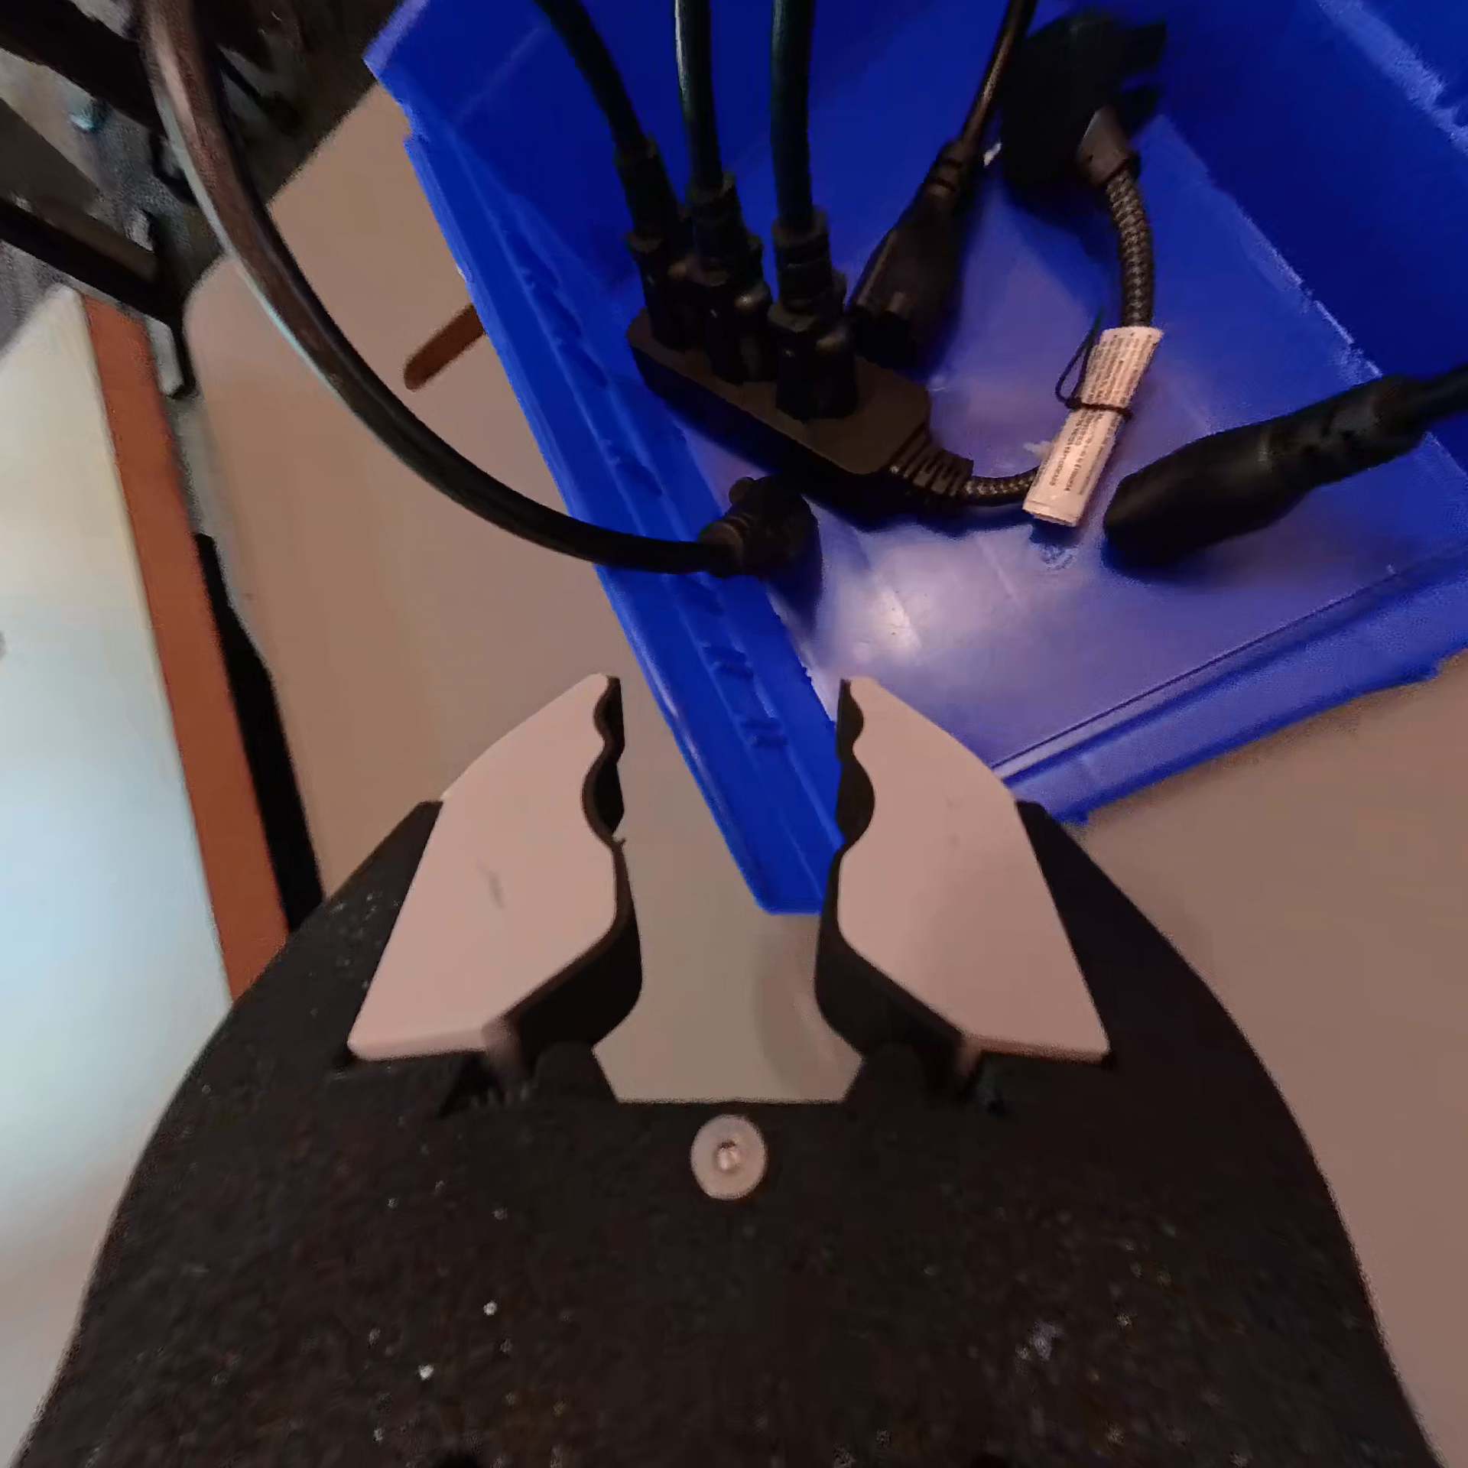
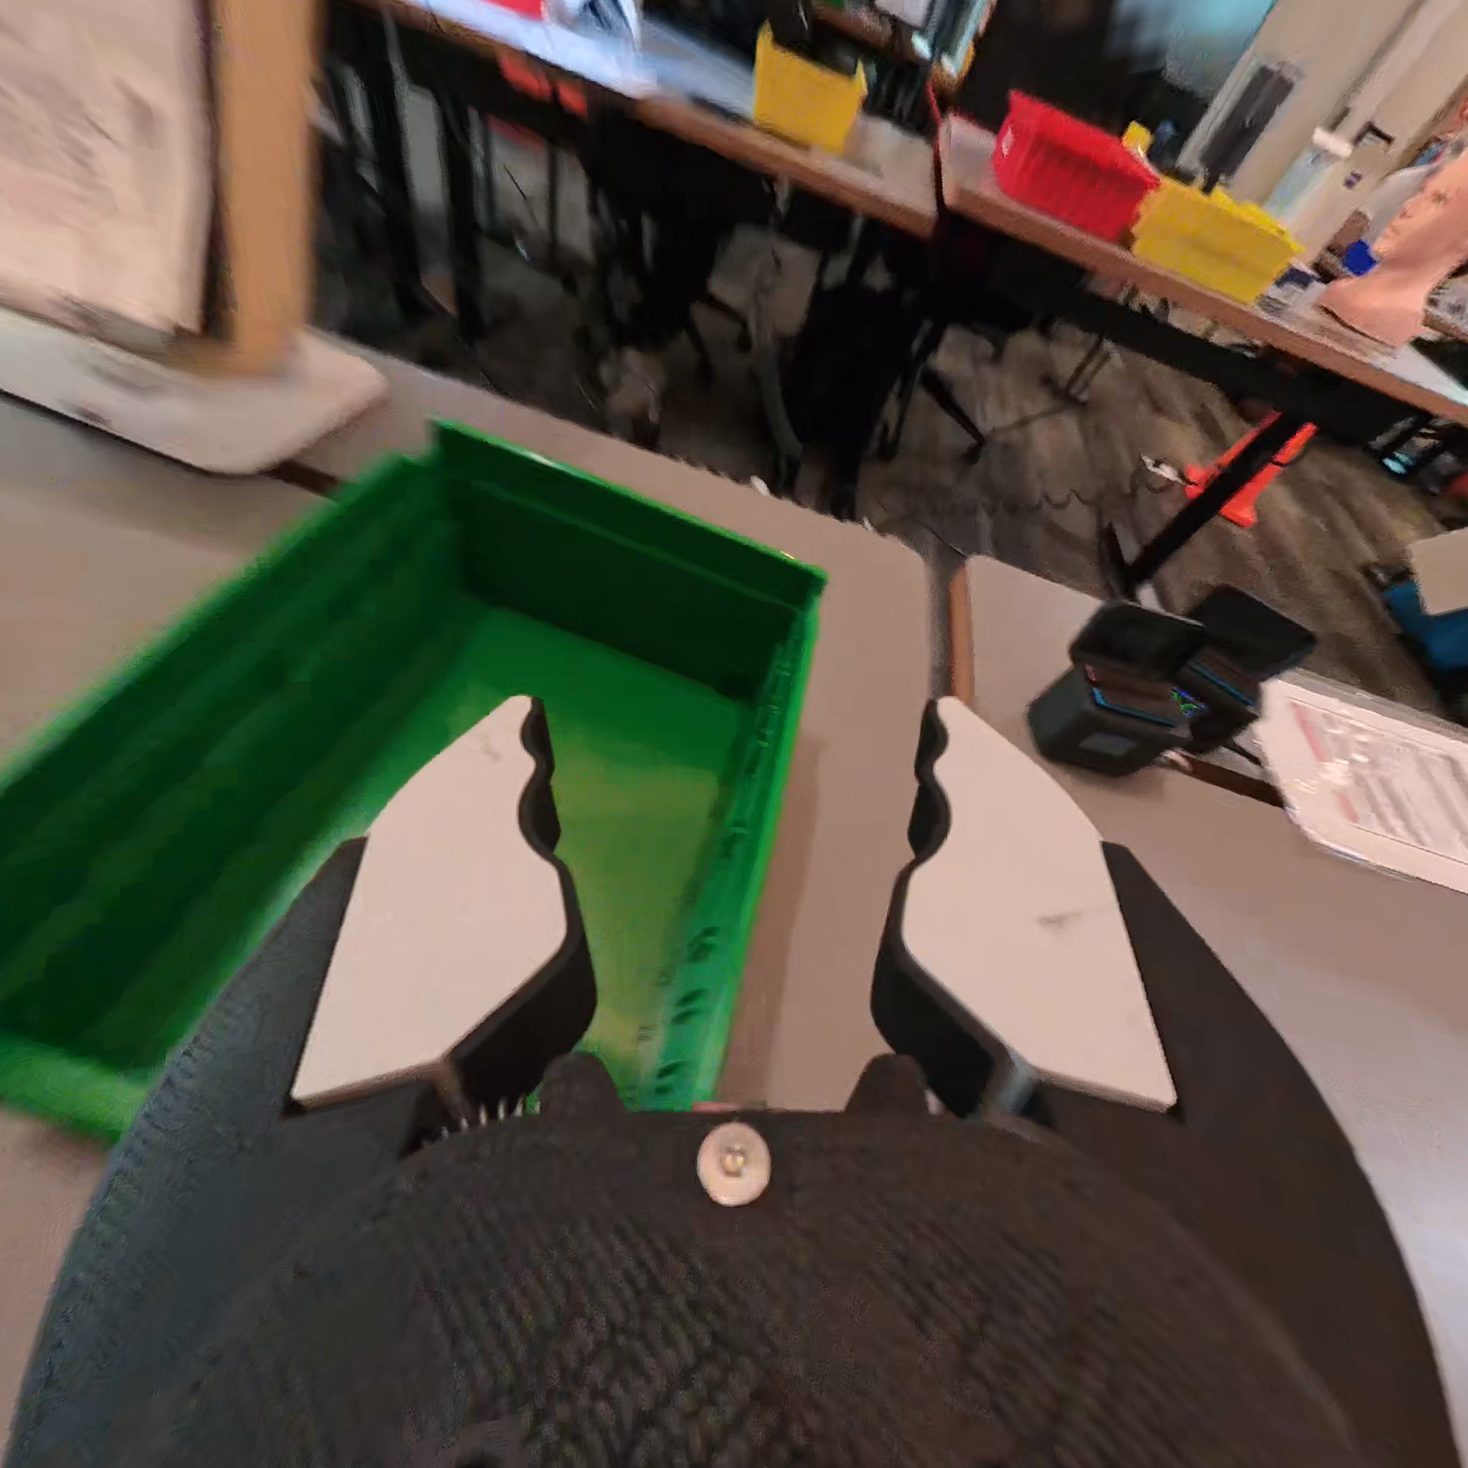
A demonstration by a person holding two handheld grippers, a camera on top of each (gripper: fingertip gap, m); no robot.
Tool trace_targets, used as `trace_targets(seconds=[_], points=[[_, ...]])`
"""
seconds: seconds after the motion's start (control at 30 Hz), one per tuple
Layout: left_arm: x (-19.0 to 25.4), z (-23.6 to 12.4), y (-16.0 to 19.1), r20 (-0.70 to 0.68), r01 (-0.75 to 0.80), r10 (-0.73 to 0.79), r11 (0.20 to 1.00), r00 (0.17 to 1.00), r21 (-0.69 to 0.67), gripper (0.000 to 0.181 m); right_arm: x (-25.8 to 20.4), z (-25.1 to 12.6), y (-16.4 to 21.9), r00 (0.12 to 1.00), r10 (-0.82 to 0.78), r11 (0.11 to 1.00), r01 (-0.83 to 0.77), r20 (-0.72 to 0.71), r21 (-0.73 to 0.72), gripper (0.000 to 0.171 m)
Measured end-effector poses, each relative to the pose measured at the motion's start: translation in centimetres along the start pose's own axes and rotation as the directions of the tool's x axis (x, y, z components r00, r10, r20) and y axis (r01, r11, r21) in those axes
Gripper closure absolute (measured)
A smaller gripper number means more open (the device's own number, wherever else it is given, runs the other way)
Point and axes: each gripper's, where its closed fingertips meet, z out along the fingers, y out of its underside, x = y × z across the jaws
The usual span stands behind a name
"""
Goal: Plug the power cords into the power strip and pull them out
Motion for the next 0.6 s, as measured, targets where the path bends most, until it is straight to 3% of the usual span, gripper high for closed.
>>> trace_targets(seconds=[0.07,0.17,0.3,0.37,0.5,0.6], points=[[0.0,-1.6,-1.0,0.028,-0.014,0.012,0.999,1.0,0.042,0.131,-4.4,-2.5,-1.2,0.995,0.05,0.997,-0.055,0.089,0.048,0.077],[2.9,-2.8,-2.9,-0.096,0.052,-0.04,0.99,0.995,0.131,0.141,-13.2,-4.3,-0.9,0.965,0.137,0.981,-0.163,0.224,0.103,0.091],[5.9,-0.9,-3.5,-0.221,0.206,-0.193,0.978,0.956,0.034,0.136,-24.6,-3.2,-0.1,0.904,0.111,0.979,-0.172,0.414,0.113,0.094],[6.0,0.3,-3.6,-0.186,0.248,-0.244,0.969,0.952,-0.002,0.133,-27.1,-2.3,-0.1,0.91,0.03,0.994,-0.07,0.414,0.08,0.08],[6.6,2.2,-3.7,-0.166,0.336,-0.344,0.939,0.924,-0.072,0.139,-30.0,-3.1,-1.8,0.894,-0.024,0.988,-0.047,0.447,0.146,0.089],[5.3,4.1,-3.7,-0.091,0.364,-0.378,0.921,0.921,-0.138,0.117,-31.3,-3.9,-2.2,0.879,-0.092,0.987,0.019,0.467,0.16,0.085]])
